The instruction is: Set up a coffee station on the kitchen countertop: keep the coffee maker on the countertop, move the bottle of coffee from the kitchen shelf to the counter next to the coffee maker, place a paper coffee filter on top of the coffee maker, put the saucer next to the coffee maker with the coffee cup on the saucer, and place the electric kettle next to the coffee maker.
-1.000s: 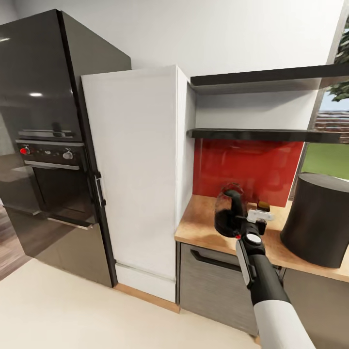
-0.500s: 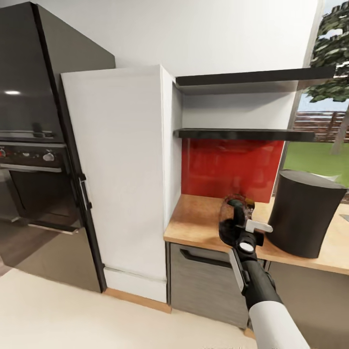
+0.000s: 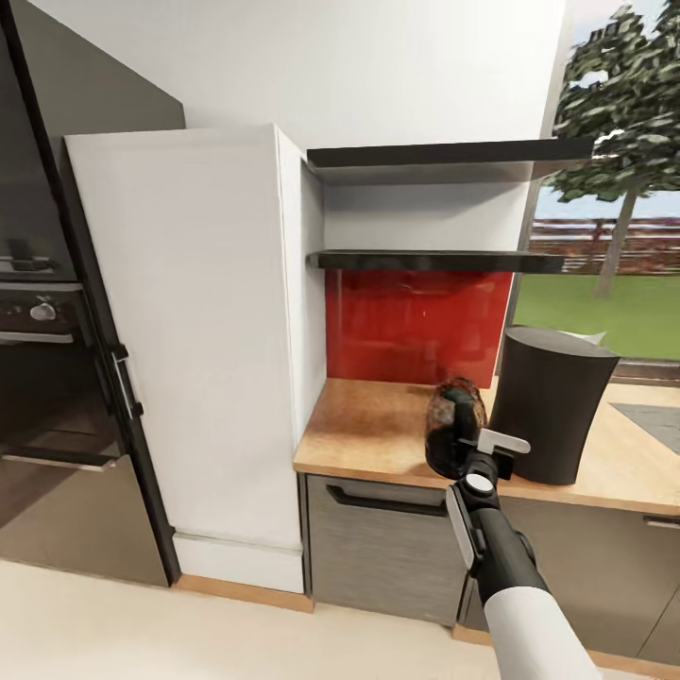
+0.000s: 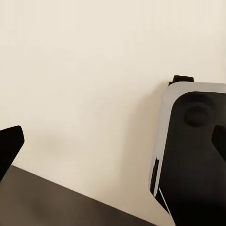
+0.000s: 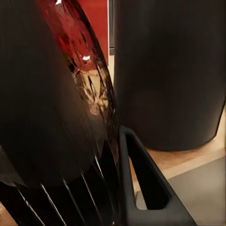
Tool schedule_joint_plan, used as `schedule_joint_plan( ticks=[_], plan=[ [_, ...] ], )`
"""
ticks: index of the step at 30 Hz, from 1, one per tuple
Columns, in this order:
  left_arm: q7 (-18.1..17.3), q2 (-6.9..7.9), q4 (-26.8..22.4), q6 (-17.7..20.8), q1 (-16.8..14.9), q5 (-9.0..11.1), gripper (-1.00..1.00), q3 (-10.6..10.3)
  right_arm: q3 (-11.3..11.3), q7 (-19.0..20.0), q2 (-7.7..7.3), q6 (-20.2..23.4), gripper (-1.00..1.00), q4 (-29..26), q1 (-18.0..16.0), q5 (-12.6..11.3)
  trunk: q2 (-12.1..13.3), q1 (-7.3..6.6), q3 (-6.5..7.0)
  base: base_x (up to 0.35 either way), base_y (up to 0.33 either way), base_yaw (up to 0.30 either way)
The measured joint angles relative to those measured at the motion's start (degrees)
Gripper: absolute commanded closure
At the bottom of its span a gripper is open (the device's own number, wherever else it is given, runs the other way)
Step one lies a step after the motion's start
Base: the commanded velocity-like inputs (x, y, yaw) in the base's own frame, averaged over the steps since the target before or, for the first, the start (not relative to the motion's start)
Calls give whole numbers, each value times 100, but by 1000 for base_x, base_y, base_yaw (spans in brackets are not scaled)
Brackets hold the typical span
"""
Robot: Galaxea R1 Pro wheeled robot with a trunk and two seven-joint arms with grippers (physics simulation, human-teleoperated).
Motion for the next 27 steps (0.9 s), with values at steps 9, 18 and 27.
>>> schedule_joint_plan(
  ticks=[9,18,27],
  plan=[
    [0,-7,0,0,0,0,-100,0,-6,0,82,0,100,0,0,5,0,-1,0,59,0,-1],
    [1,1,0,0,0,0,-100,0,-32,2,85,-1,100,6,0,13,-1,-2,0,91,54,0],
    [8,-6,1,-1,-1,0,-100,0,-32,8,84,-7,100,12,1,10,0,-2,4,195,242,-117]
  ],
)
